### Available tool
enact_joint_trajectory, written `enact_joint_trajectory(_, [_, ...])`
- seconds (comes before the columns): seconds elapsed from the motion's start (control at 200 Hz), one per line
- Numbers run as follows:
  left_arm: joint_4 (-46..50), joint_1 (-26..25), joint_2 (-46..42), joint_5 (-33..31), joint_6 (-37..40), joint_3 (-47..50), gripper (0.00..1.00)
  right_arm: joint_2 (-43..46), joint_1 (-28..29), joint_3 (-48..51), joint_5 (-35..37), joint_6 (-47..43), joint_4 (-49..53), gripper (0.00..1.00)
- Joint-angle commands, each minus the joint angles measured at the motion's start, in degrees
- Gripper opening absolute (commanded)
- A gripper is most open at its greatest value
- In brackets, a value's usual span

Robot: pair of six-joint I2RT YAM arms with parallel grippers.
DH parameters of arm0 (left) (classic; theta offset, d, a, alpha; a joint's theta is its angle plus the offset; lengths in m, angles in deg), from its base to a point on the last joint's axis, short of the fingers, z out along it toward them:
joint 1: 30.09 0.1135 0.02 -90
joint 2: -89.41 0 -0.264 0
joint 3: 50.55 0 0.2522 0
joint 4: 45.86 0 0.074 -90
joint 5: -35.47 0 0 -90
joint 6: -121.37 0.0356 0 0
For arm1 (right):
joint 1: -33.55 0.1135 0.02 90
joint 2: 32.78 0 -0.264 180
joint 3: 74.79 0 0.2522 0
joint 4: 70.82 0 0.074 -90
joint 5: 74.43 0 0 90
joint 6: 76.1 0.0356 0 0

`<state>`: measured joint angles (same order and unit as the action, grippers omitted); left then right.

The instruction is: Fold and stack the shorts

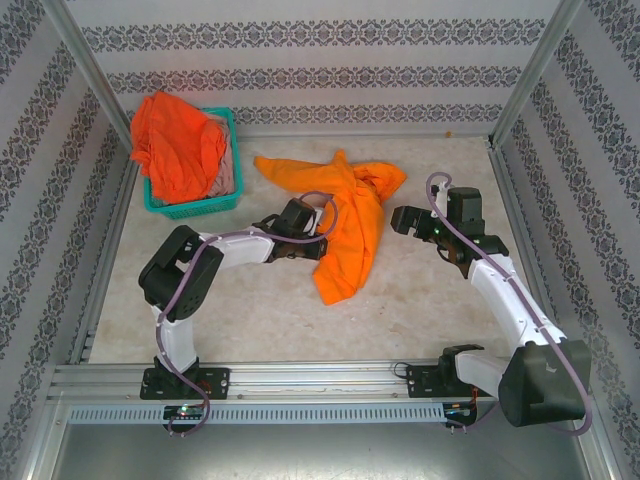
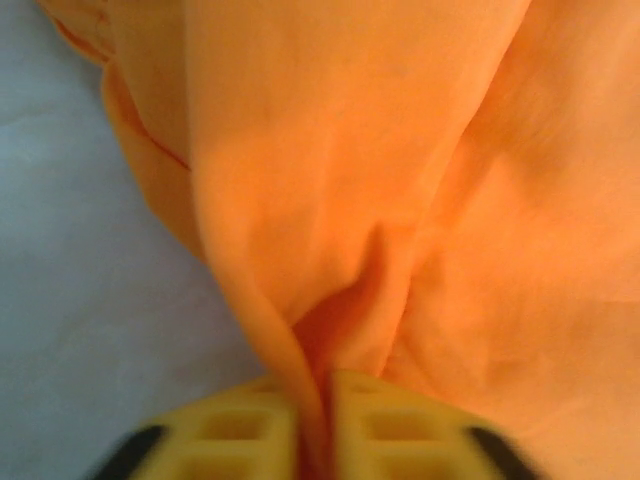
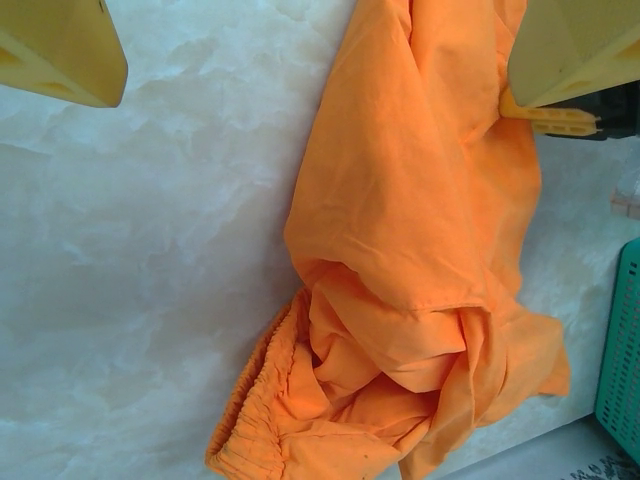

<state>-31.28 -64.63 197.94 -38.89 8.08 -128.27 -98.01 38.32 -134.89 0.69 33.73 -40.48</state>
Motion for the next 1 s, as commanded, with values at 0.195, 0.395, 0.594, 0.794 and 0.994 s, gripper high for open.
enact_joint_trajectory(0.195, [10.06,10.42,-18.02,-6.97,3.2,-8.82,0.0,1.82,0.67,-0.79,2.23,-1.52,2.35,0.98])
enact_joint_trajectory(0.395, [14.07,21.76,-13.16,-4.52,6.33,-14.91,0.18,-1.03,0.97,-2.27,1.23,-1.2,1.75,0.98])
enact_joint_trajectory(0.594, [11.91,20.46,-16.44,0.42,6.61,-16.67,0.68,-6.8,3.56,-4.78,2.93,-1.31,0.12,0.97])
enact_joint_trajectory(0.794, [7.82,12.66,-27.27,-2.02,5.05,-5.25,0.79,-22.22,3.6,-13.33,0.65,0.49,-3.05,0.97])
enact_joint_trajectory(0.994, [4.89,8.61,-32.36,-3.1,0.26,7.57,0.8,-39.71,0.62,-23.03,-2.78,6.03,-8.77,0.89])
